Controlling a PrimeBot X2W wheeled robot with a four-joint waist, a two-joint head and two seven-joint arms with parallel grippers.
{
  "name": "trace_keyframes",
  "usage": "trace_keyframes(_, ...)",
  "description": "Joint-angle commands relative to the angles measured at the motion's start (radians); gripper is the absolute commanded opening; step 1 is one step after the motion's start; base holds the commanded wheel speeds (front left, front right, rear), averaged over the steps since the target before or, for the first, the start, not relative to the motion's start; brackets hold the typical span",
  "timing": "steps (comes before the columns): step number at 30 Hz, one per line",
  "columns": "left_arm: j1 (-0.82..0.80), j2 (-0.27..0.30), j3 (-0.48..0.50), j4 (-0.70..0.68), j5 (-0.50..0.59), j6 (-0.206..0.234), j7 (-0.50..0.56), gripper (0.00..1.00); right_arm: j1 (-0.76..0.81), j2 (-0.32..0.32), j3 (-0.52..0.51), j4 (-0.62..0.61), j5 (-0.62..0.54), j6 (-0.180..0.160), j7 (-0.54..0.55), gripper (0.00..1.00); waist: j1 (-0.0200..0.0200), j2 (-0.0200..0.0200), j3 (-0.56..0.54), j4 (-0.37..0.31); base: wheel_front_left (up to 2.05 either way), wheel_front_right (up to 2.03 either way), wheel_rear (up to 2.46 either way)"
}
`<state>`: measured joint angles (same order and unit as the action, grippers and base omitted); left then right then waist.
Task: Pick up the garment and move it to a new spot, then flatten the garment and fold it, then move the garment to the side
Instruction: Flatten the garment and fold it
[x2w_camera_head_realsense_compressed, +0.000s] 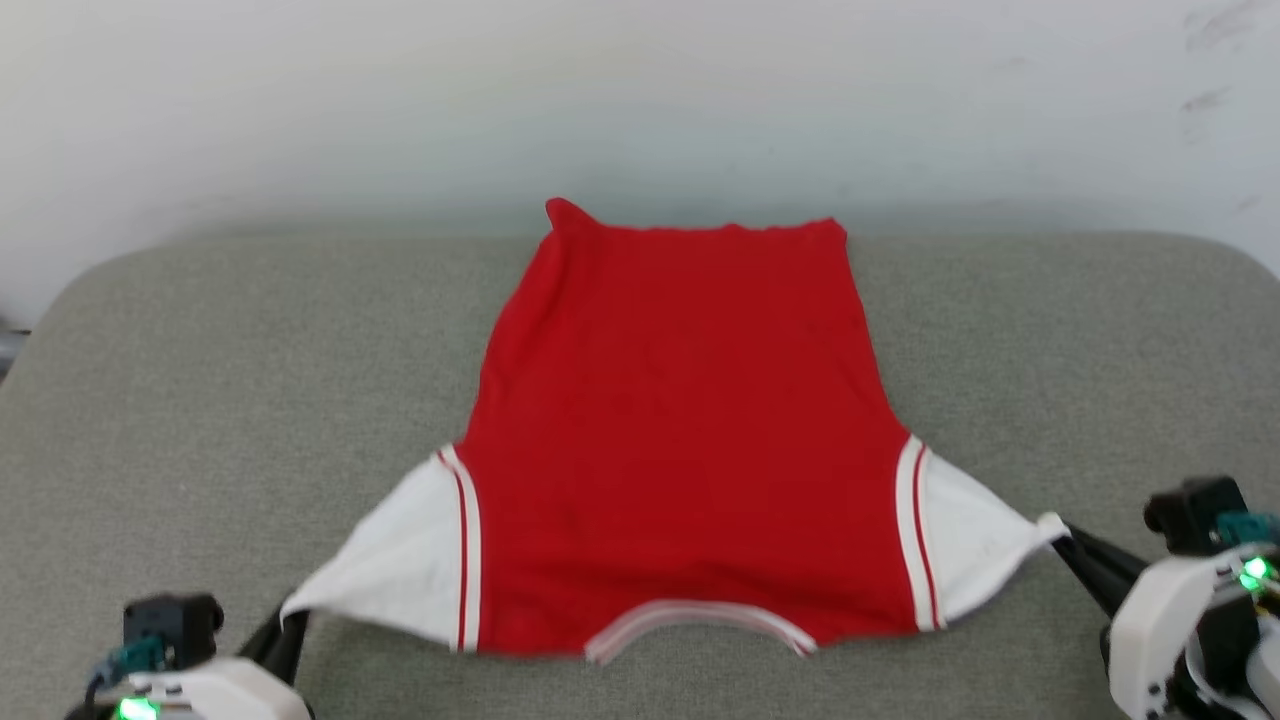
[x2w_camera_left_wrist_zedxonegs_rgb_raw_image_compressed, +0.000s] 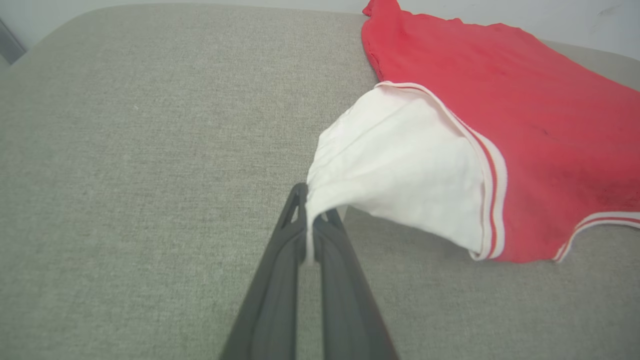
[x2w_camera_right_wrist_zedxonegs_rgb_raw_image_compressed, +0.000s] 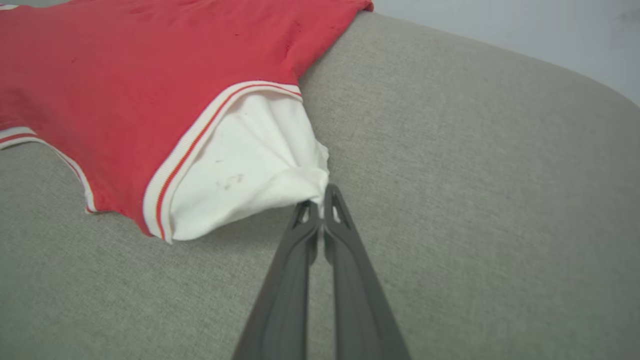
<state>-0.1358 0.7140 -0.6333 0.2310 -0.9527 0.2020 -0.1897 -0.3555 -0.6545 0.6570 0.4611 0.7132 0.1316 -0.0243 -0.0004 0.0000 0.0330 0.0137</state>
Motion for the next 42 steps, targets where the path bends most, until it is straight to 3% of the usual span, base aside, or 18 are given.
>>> trace_keyframes(1,0.031,0.002,0.003,-0.004,-0.009,0.002,-0.008,0.00,0.035,-0.009,-0.020,-0.007,0.006,-0.002,0.005,0.00,0.0004,0.0000,-0.037,-0.002,0.00,0.00,0.00)
trace_keyframes(13,0.284,0.021,0.039,-0.074,-0.117,0.073,-0.032,0.00,0.412,-0.009,-0.230,-0.165,-0.048,-0.002,0.123,0.00,0.0004,0.0000,-0.078,-0.017,0.00,0.00,0.00)
trace_keyframes(22,0.376,0.019,0.054,-0.109,-0.137,0.092,-0.049,0.00,0.606,0.035,-0.351,-0.261,-0.083,-0.002,0.244,0.00,0.0004,0.0000,-0.084,-0.003,0.00,0.00,0.00)
trace_keyframes(23,0.376,0.016,0.054,-0.114,-0.133,0.095,-0.052,0.00,0.609,0.045,-0.369,-0.271,-0.087,-0.002,0.251,0.27,0.0004,0.0000,-0.083,-0.003,0.00,0.00,0.00)
trace_keyframes(24,0.374,0.013,0.052,-0.120,-0.130,0.098,-0.052,0.00,0.610,0.055,-0.385,-0.283,-0.095,-0.002,0.257,0.84,0.0004,0.0000,-0.082,-0.001,0.00,0.00,0.00)
trace_keyframes(25,0.368,0.010,0.052,-0.127,-0.125,0.099,-0.054,0.00,0.605,0.065,-0.407,-0.298,-0.101,-0.002,0.257,1.00,0.0004,0.0000,-0.081,0.000,0.00,0.00,0.00)
trace_keyframes(34,0.312,-0.009,0.044,-0.190,-0.067,0.118,-0.062,0.00,0.511,0.084,-0.580,-0.479,-0.159,-0.002,0.293,1.00,0.0004,0.0000,-0.049,0.027,0.00,0.00,0.00)
trace_keyframes(42,0.219,-0.035,0.042,-0.245,0.008,0.118,-0.068,0.00,0.219,0.081,-0.670,-0.555,-0.160,-0.002,0.418,1.00,0.0004,0.0000,0.067,0.096,0.00,0.00,0.00)
